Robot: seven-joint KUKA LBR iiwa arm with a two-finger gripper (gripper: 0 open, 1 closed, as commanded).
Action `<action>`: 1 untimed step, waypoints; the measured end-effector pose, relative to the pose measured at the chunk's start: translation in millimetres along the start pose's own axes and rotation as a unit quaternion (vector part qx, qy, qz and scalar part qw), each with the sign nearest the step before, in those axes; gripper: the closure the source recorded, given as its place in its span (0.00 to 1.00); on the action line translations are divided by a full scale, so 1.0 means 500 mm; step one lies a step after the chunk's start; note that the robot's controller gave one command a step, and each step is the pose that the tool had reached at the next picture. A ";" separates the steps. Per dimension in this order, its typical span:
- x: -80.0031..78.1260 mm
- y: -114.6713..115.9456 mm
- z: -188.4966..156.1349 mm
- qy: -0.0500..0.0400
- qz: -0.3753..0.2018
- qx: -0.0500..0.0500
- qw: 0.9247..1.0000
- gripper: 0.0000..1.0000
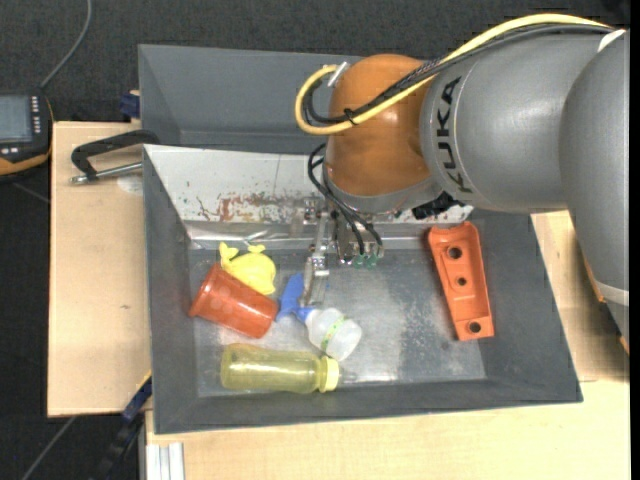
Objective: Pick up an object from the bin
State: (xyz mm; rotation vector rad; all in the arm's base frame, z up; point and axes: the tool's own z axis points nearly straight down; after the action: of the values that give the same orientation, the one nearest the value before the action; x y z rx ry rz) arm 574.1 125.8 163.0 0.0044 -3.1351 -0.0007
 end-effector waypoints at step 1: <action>-0.003 -0.001 -0.010 -0.004 0.001 -0.001 1.000 0.00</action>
Offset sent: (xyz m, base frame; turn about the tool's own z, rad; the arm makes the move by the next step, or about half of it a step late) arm -0.0195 -0.0306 -0.0918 -0.0638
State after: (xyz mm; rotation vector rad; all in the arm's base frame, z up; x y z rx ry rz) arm 575.4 125.3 168.0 0.0016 -3.1425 -0.0026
